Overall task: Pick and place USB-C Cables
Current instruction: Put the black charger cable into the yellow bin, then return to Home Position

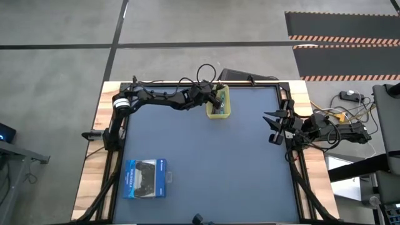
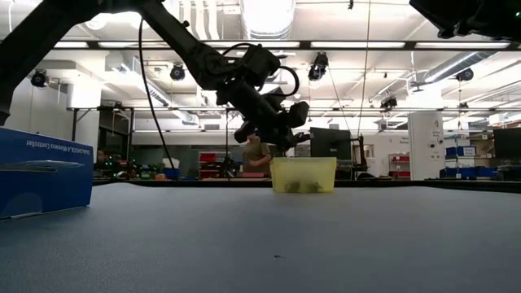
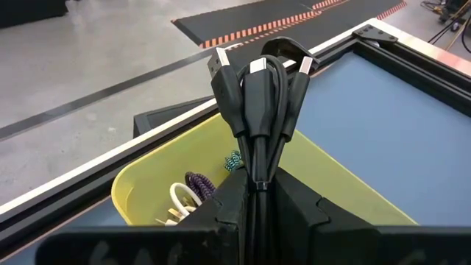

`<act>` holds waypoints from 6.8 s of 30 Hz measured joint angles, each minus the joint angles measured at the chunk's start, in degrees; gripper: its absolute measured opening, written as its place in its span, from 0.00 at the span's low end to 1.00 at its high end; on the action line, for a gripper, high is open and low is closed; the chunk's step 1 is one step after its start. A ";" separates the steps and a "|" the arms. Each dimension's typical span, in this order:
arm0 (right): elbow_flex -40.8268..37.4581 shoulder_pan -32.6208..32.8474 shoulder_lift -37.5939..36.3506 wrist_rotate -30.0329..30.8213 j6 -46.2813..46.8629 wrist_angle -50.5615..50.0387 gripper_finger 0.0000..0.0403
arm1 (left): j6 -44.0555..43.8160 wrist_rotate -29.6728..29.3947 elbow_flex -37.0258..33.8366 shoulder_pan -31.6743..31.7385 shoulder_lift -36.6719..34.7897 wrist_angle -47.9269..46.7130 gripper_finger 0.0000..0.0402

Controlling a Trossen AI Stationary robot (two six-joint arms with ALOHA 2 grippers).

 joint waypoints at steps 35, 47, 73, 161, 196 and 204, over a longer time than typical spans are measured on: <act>-0.02 0.01 0.00 -0.02 -0.12 -0.17 0.17 | 0.09 0.97 -0.15 -0.14 -0.56 -0.13 0.23; -0.04 0.01 0.07 -0.17 2.41 -1.77 0.17 | 16.94 12.70 -3.82 -8.28 -16.51 -2.54 0.23; -0.07 0.01 0.02 -0.20 4.35 -4.60 0.17 | 20.97 12.45 -60.74 -25.42 -87.22 -7.54 0.02; -7.50 -0.01 -7.41 -0.11 0.87 1.25 0.17 | 19.60 13.31 -78.51 -22.60 -114.05 -8.53 0.00; -7.52 0.00 -7.39 -0.11 0.87 1.25 0.17 | 19.60 13.33 -78.51 -22.59 -114.05 -8.55 0.00; -7.52 -0.01 -7.39 -0.11 0.87 1.25 0.17 | 19.60 13.33 -78.51 -22.60 -113.74 -8.57 0.00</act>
